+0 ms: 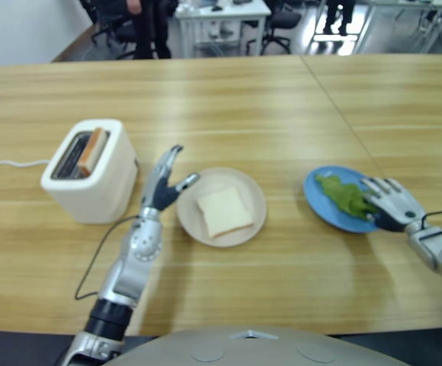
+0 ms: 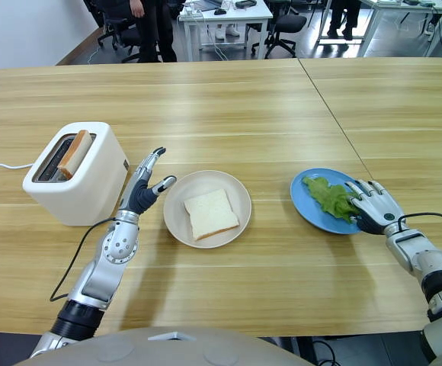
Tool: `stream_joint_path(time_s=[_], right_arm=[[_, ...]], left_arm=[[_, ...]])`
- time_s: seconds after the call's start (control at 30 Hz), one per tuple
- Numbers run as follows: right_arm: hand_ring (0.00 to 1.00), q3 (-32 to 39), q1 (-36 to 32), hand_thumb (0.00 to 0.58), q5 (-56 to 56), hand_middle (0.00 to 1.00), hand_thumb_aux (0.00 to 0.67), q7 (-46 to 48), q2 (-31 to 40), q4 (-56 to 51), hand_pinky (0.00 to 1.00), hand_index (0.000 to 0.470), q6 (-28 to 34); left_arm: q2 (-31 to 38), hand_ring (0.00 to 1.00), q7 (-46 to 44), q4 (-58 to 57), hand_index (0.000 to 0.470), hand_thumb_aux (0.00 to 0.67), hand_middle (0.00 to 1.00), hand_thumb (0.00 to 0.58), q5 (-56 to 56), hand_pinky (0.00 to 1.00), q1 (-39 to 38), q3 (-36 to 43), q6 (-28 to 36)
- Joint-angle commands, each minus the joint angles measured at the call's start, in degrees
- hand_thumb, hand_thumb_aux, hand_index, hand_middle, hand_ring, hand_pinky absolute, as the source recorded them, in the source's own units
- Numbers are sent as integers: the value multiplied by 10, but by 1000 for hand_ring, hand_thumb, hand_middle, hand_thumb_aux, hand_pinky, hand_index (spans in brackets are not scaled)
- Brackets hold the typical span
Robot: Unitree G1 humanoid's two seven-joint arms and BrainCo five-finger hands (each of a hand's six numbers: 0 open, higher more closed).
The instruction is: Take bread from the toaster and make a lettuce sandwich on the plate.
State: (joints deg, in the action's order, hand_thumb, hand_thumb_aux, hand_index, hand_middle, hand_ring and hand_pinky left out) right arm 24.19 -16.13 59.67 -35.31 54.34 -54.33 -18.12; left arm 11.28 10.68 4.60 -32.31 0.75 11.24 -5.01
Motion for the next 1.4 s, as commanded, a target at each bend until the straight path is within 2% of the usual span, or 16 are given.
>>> stream_joint_path(time_s=[0.03, 0.37, 0.4, 0.43, 0.57, 0.73, 0.87, 1.03, 1.13, 1.23, 1.4], right_arm=[[0, 16, -3, 580, -11, 0, 667, 7, -8, -20, 0, 458, -1], [0, 16, 0, 580, -43, 0, 670, 15, -2, -32, 0, 460, -23], [286, 11, 3, 580, -52, 286, 670, 16, 1, -28, 286, 460, -29], [1000, 5, 8, 580, -62, 1000, 670, 17, 5, -20, 1000, 460, -34], [1000, -33, 42, 580, -108, 1000, 670, 20, 31, 56, 1000, 460, -51], [1000, -136, 137, 580, -197, 1000, 670, 58, 67, 253, 1000, 460, -50], [1000, -223, 204, 580, -233, 1000, 670, 107, 72, 418, 1000, 460, -20], [1000, -287, 243, 580, -231, 1000, 670, 167, 32, 587, 1000, 460, 29], [1000, -285, 228, 580, -220, 1000, 670, 203, -4, 652, 1000, 460, 50], [1000, -245, 182, 580, -199, 1000, 670, 237, -55, 681, 1000, 460, 59], [1000, -150, 104, 580, -144, 1000, 670, 266, -144, 638, 1000, 460, 48]], left_arm=[[0, 0, -6, -14, 0, 0, 0, 0, 0, 0, 0, 5, 2], [0, 0, -8, -15, 0, 0, 0, 0, -3, 0, -6, 7, 1], [0, 0, -8, -15, 0, 0, 0, 0, -3, 0, -7, 7, 1], [0, 0, -8, -16, 0, 0, 0, 0, -2, 0, -7, 7, 0], [-1, 0, -6, -20, 0, 0, 0, 0, 6, 0, -7, 2, -4], [1, 0, -6, -32, 0, 0, 0, 0, 24, 0, -2, -13, -12], [3, 0, -4, -46, 0, 0, 0, 0, 37, 0, 4, -25, -18], [4, 0, -4, -64, 0, 0, 0, 0, 45, 0, 15, -32, -28], [2, 0, -5, -74, 0, 0, 0, 0, 53, 0, 21, -37, -34], [-1, 0, -8, -87, 0, 0, 0, 0, 75, 0, 27, -48, -40], [1, 0, -11, -105, 0, 0, 0, 0, 101, 0, 39, -64, -46]])
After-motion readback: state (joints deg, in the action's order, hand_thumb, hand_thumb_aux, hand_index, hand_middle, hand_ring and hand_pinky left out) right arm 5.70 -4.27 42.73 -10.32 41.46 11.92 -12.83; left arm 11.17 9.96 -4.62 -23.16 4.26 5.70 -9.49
